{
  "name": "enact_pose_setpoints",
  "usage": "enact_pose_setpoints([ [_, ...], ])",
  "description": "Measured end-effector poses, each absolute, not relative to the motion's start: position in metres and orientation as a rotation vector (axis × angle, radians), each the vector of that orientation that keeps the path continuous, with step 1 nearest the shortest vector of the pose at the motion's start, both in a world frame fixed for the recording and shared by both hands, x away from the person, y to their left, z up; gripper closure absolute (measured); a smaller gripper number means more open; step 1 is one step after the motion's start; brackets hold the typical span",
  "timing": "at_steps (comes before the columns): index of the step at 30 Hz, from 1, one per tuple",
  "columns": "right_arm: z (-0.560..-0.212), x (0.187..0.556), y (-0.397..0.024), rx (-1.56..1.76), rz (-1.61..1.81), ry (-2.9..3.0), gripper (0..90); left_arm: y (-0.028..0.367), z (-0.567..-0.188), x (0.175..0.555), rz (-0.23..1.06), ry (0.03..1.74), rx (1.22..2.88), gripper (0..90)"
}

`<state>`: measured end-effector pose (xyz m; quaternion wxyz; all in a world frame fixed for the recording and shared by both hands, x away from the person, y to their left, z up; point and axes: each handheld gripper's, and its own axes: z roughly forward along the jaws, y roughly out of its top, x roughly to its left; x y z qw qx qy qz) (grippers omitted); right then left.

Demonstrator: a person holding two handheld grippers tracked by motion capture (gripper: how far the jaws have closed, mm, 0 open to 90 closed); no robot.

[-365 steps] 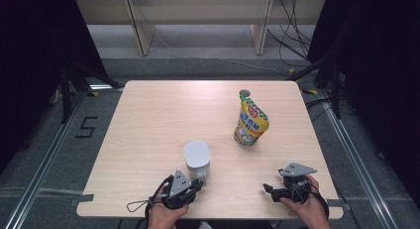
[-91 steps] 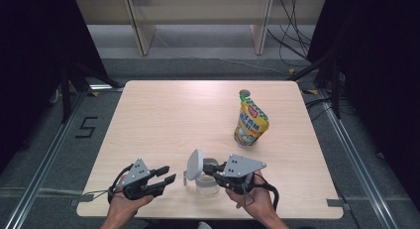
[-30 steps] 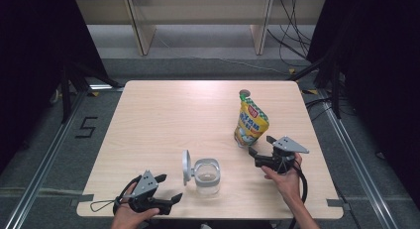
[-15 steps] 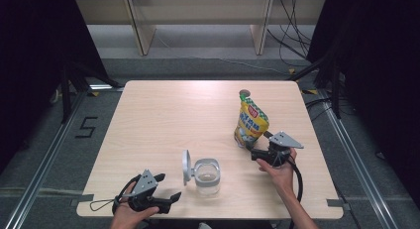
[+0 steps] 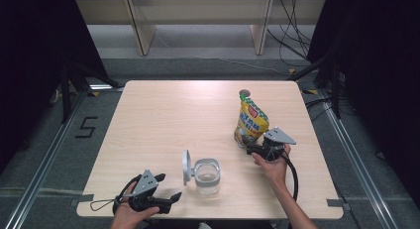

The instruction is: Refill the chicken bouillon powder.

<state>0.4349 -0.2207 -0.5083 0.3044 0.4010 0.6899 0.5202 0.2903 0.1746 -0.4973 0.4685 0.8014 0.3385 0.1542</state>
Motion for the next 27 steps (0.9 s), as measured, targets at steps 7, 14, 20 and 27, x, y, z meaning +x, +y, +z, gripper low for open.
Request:
enact_pose_setpoints([
  [7,-0.509,0.44,-0.221,1.045,1.399,1.802,16.9,0.173,-0.497,0.291,0.375,0.84,1.957,15.6],
  [14,-0.512,0.447,-0.22,1.045,1.402,1.81,18.9,0.174,-0.497,0.292,0.384,0.818,1.97,15.6],
  [20,-0.515,0.45,-0.217,1.032,1.422,1.759,19.9,0.174,-0.497,0.291,0.376,0.824,1.968,15.6],
  [27,-0.516,0.454,-0.213,1.045,1.426,1.766,21.7,0.174,-0.498,0.291,0.343,0.849,1.94,15.6],
])
